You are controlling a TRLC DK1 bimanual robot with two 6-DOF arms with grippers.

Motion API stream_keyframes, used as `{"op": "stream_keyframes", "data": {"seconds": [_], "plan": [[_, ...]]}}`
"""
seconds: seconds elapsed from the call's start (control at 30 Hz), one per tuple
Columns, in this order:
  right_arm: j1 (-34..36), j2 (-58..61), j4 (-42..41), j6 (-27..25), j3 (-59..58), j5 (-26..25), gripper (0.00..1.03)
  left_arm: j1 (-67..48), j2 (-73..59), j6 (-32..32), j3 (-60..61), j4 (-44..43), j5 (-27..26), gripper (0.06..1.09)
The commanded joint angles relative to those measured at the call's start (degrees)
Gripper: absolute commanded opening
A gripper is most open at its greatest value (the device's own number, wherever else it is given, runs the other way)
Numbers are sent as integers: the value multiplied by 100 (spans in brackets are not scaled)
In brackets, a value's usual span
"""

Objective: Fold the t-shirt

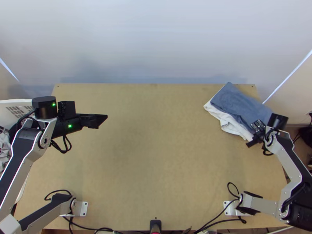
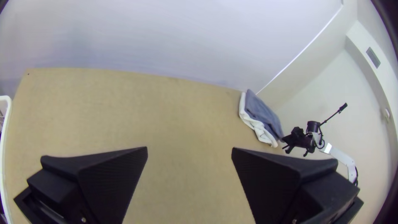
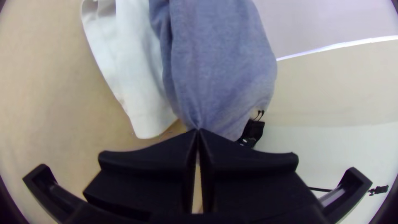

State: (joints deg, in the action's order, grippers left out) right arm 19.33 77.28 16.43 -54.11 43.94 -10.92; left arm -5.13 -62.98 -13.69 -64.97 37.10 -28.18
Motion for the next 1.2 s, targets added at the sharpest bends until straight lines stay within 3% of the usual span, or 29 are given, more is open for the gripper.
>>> {"op": "stream_keyframes", "data": {"seconds": [0.0,0.1,0.13,0.2,0.23,0.37,0.5,0.63,0.7,0.73,0.8,0.93,1.03,1.07,1.17], "plan": [[378,-160,317,-258,-176,19,3,-32,14,-28,-25,-10,-3,104],[440,-169,326,-293,-255,19,4,-59,14,-46,-51,-10,-3,104],[440,-169,326,-276,-263,19,20,-59,5,-46,-51,-10,-3,104],[431,-204,309,-249,-246,19,91,-59,14,-46,-60,-1,-3,104],[422,-230,282,-170,-176,28,100,-59,23,-46,-60,-1,-3,104],[308,-573,669,594,290,204,100,-15,58,-46,-104,43,6,104],[27,-1391,1100,1781,677,529,99,319,58,7,-121,-19,199,104],[-632,-2305,1284,3231,1169,670,99,592,392,148,-174,-581,1157,104],[-1046,-2691,1372,3802,1424,670,99,583,726,367,-112,-986,2124,104],[-1256,-2814,1416,3917,1547,661,99,539,893,473,-68,-1205,2590,104],[-1634,-3078,1398,3996,1758,503,99,495,1244,570,-33,-1425,2985,104],[-1801,-3447,1064,4848,2268,397,99,495,2211,719,573,-2374,3627,104],[-2188,-3491,1381,4910,2698,389,92,504,3398,1264,1689,-3948,3662,104],[-2171,-3570,1372,5050,2760,389,99,504,3846,1413,2111,-4492,3662,104],[-1995,-3931,1205,5261,2716,389,99,486,4936,1475,2937,-5108,3645,104]]}}
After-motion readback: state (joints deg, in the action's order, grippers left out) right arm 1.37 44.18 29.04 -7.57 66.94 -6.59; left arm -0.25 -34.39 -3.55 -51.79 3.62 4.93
